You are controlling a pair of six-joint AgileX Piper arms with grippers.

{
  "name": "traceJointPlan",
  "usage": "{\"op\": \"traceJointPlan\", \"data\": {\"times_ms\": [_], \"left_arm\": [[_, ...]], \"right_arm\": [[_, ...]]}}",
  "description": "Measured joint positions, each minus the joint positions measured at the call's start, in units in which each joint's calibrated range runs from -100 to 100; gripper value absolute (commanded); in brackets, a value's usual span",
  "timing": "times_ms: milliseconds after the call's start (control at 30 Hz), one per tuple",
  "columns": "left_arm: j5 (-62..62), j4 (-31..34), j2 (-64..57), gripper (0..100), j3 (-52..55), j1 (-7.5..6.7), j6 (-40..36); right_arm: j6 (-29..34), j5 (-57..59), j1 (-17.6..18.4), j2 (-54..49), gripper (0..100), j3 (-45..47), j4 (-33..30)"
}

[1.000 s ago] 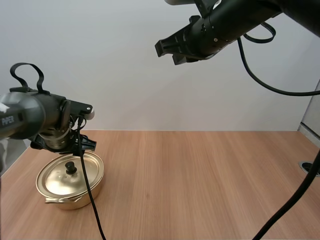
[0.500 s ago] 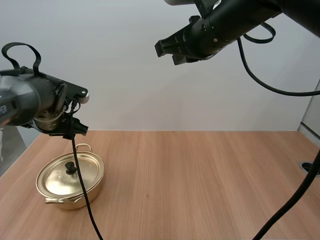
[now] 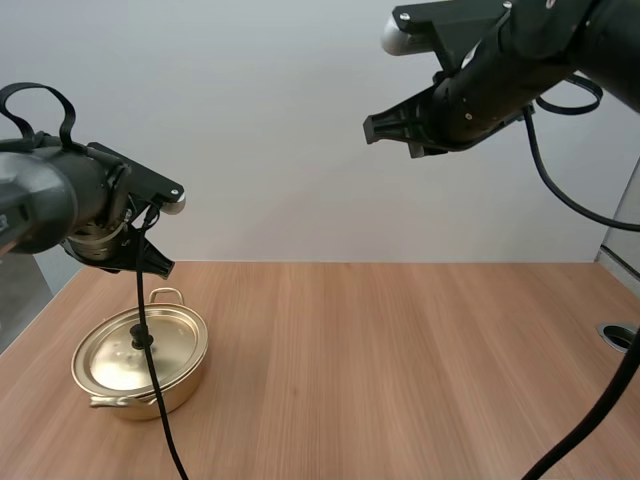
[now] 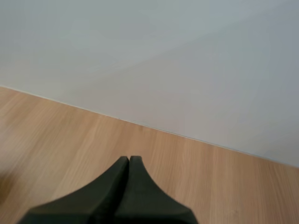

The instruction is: Open the pot, put the car inside, and close it

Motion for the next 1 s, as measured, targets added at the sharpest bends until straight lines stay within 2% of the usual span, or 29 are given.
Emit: {"op": "traceJointPlan", "data": {"times_ms": [100, 233, 433, 500, 600, 733, 800, 867, 1000], "left_arm": [[0.2, 0.0, -0.9, 0, 0.0, 0.00, -3.8], [-6.4, -2.6, -3.7, 0, 0.0, -0.15, -7.0], [-21.2, -11.4, -9.4, 0, 0.0, -0.67, -7.4], [-23.5, -14.7, -11.8, 0, 0.0, -1.46, -7.4], [-23.7, -17.2, -15.0, 0, 0.1, -3.39, -7.4], [-21.8, -17.5, -19.5, 0, 3.6, -6.42, -8.4], [-23.1, -17.5, -22.6, 0, 6.3, -7.44, -10.3], [-26.1, -17.5, -26.2, 0, 10.4, -7.96, -12.6], [-36.1, -17.5, -33.3, 0, 18.4, -7.96, -13.7]], "right_arm": [[0.6, -2.2, -0.8, -1.2, 0, 4.9, 0.6], [0.6, -5.3, -0.8, -2.4, 0, 11.1, -0.8], [3.8, -13.6, -0.8, -2.8, 0, 21.3, -6.5], [5.8, -17.8, -0.8, -2.8, 0, 24.9, -8.9], [9.8, -26.0, -0.8, -2.8, 0, 31.2, -13.0], [13.2, -36.6, -0.8, -2.8, 0, 38.8, -16.0], [13.4, -42.0, -0.8, -2.8, 0, 43.0, -16.1], [13.4, -46.5, -0.8, -2.8, 0, 45.8, -16.1], [13.4, -50.0, -0.8, -3.1, 0, 50.7, -16.1]]}}
